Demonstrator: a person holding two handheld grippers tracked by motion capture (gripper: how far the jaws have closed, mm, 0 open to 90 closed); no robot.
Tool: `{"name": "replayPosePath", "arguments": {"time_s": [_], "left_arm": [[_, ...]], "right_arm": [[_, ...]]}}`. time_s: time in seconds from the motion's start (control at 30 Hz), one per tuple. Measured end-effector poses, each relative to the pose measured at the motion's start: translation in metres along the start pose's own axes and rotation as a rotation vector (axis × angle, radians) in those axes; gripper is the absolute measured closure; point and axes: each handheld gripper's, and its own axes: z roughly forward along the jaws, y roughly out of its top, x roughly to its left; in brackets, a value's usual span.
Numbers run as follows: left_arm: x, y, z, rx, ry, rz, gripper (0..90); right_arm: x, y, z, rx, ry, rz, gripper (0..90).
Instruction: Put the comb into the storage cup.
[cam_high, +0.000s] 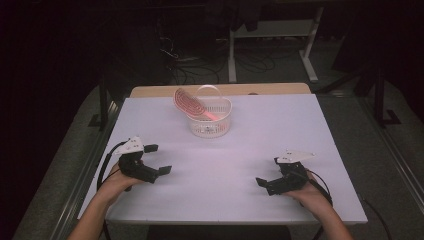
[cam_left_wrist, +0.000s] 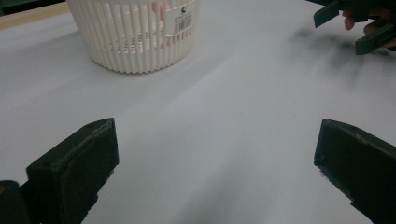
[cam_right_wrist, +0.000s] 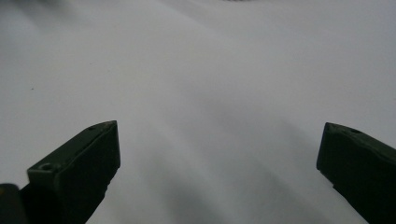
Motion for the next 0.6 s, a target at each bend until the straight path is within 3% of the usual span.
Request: {"name": "replayPosePath", "arguments": {"time_s": [0.17, 0.23, 0.43, 0.6], "left_arm": [[-0.008, -0.01, 0.0, -0.01, 0.0, -0.006, 0.0], [-0.01, -0.014, 0.001, 0.001, 0.003, 0.006, 0.0], [-0.011, -0.026, 0.001, 0.003, 0.009, -0.018, 0.1], [-0.014, -0.03, 0.005, 0.027, 0.003, -0.011, 0.0]], "right_arm": [[0.001, 0.0, 0.0, -0.002, 0.0, 0.0, 0.0], [0.001, 0.0, 0.0, -0.002, -0.001, -0.001, 0.0], [0.0, 0.0, 0.0, 0.0, -0.003, 0.0, 0.0], [0.0, 0.0, 0.0, 0.002, -0.003, 0.0, 0.0]]}}
